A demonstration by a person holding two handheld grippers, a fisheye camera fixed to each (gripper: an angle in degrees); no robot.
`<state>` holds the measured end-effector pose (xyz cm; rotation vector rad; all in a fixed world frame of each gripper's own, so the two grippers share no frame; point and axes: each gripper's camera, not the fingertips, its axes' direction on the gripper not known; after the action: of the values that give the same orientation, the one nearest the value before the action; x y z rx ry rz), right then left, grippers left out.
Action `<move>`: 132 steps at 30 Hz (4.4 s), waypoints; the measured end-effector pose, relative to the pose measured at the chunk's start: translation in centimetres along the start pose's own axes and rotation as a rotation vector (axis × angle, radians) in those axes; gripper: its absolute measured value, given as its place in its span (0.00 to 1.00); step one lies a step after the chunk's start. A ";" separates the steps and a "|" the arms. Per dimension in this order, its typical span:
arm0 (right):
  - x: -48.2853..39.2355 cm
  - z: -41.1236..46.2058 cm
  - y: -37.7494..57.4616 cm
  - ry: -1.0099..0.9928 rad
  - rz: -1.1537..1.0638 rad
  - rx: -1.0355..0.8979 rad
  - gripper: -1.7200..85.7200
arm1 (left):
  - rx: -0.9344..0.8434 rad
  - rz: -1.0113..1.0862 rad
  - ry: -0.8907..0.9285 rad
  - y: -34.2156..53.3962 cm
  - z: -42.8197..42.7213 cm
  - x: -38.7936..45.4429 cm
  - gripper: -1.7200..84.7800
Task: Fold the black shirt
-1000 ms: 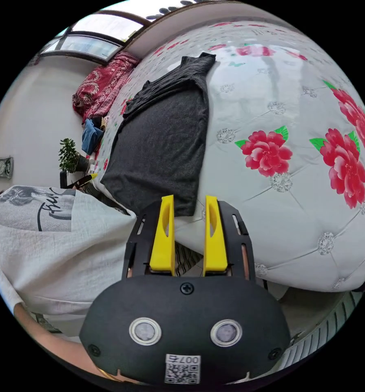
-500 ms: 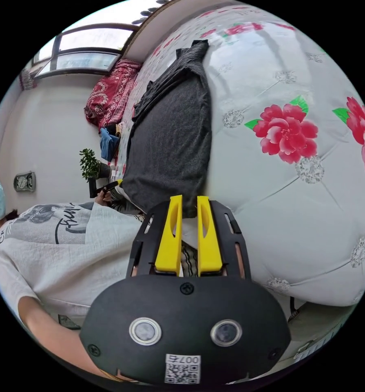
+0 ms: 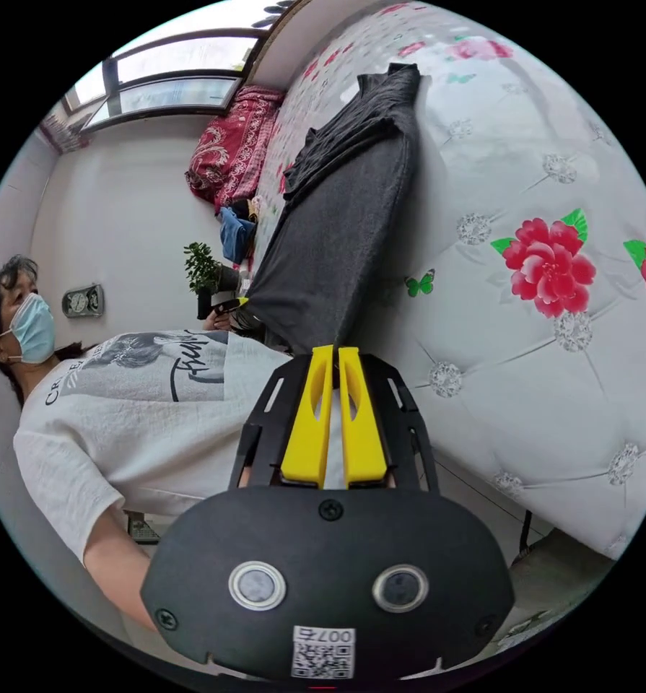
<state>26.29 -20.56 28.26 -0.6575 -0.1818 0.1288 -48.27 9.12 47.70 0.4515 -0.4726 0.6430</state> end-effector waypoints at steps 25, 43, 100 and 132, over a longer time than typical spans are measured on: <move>4.6 -13.2 -28.5 -0.251 0.258 0.322 0.02 | -0.052 -0.166 0.074 -42.2 -5.8 -2.5 0.02; -5.2 -10.5 -22.8 0.288 -0.202 0.330 0.12 | -0.004 0.214 -0.323 -36.2 -9.0 12.5 0.09; -17.3 15.3 -35.9 0.829 -0.821 -0.157 0.05 | -0.293 0.433 -0.759 -42.9 -1.0 23.2 0.01; -6.7 4.0 -14.3 0.460 -0.197 -0.048 0.03 | -0.224 0.170 -0.223 -28.9 0.7 12.0 0.02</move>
<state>19.77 -30.60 39.35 -0.6970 0.1938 -0.2173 -21.04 -6.37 47.53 0.2727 -0.7931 0.6974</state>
